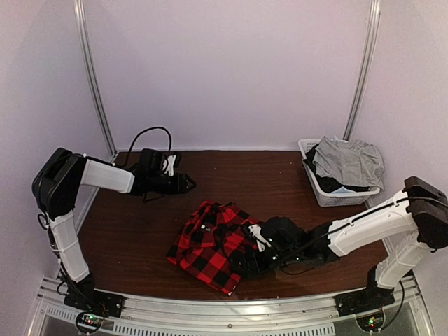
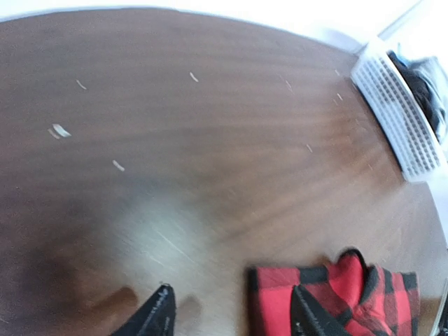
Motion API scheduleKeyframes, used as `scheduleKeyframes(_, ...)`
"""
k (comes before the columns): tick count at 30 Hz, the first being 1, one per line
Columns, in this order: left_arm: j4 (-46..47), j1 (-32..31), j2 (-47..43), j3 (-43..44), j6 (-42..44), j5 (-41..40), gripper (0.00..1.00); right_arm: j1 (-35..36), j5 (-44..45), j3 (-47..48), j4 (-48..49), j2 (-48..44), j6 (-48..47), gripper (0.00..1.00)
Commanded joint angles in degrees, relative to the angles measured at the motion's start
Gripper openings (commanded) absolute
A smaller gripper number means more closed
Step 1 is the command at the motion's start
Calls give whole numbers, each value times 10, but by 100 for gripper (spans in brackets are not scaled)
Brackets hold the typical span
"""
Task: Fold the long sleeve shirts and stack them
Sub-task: Rotate the square-folded shirt at the center of the board.
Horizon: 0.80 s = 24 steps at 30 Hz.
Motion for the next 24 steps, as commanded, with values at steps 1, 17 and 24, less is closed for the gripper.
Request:
scheduleKeyframes(1, -43, 24, -5, 33, 58, -37, 61, -9, 112, 37, -123, -57, -39, 94)
scheduleKeyframes(17, -3, -43, -293, -230, -20, -35, 76, -183, 24, 237, -195, 74, -236, 100)
scheduleKeyframes(24, -7, -72, -384, -323, -66, -23, 86, -211, -64, 306, -216, 167, -279, 100)
